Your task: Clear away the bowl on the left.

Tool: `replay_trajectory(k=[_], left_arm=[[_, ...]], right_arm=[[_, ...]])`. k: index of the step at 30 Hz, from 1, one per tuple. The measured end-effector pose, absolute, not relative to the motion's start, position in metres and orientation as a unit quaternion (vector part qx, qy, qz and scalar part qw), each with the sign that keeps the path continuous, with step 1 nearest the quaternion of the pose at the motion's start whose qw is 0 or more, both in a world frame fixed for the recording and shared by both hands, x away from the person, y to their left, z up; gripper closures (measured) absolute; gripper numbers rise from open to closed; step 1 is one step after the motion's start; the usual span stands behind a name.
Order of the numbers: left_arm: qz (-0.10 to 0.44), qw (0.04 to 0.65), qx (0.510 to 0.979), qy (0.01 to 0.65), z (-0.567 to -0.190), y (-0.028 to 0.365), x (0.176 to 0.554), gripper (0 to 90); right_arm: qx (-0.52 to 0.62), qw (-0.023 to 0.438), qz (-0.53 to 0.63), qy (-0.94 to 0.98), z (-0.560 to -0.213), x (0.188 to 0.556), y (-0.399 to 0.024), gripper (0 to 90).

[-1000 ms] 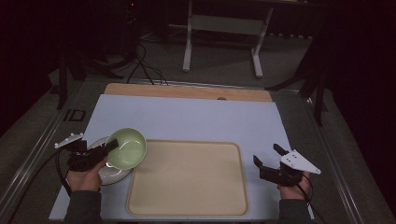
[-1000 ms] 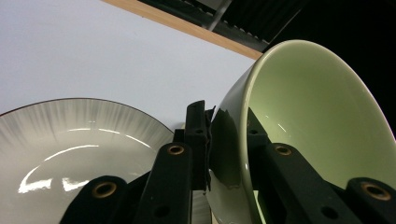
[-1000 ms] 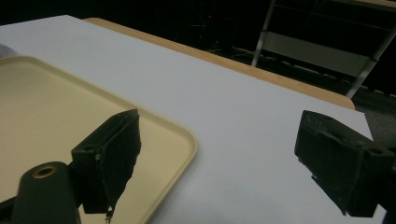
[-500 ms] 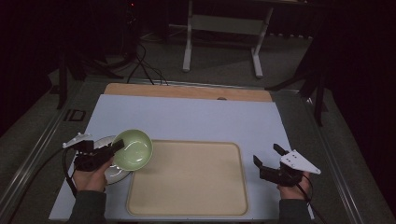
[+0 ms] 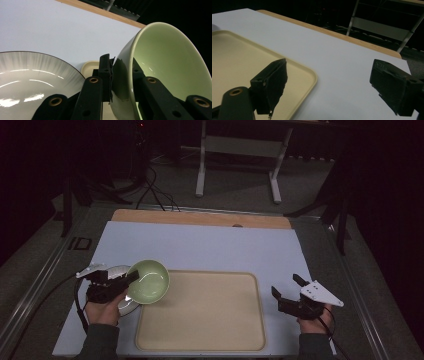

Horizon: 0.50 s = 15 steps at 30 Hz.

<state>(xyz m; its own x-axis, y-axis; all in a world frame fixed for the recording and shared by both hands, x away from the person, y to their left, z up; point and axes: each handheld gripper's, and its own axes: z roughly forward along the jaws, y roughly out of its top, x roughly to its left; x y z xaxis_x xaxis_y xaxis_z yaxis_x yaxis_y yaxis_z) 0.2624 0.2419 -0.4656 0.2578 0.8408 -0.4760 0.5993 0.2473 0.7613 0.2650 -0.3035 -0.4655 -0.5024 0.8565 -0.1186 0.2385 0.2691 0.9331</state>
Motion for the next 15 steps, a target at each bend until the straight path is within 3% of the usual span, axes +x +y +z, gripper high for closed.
replay_trajectory(k=[15], left_arm=[[0.112,0.513,0.615,0.588,-0.468,0.227,0.266,79.4]], right_arm=[[0.377,0.327,0.473,0.727,-0.465,0.265,-0.303,13.9]])
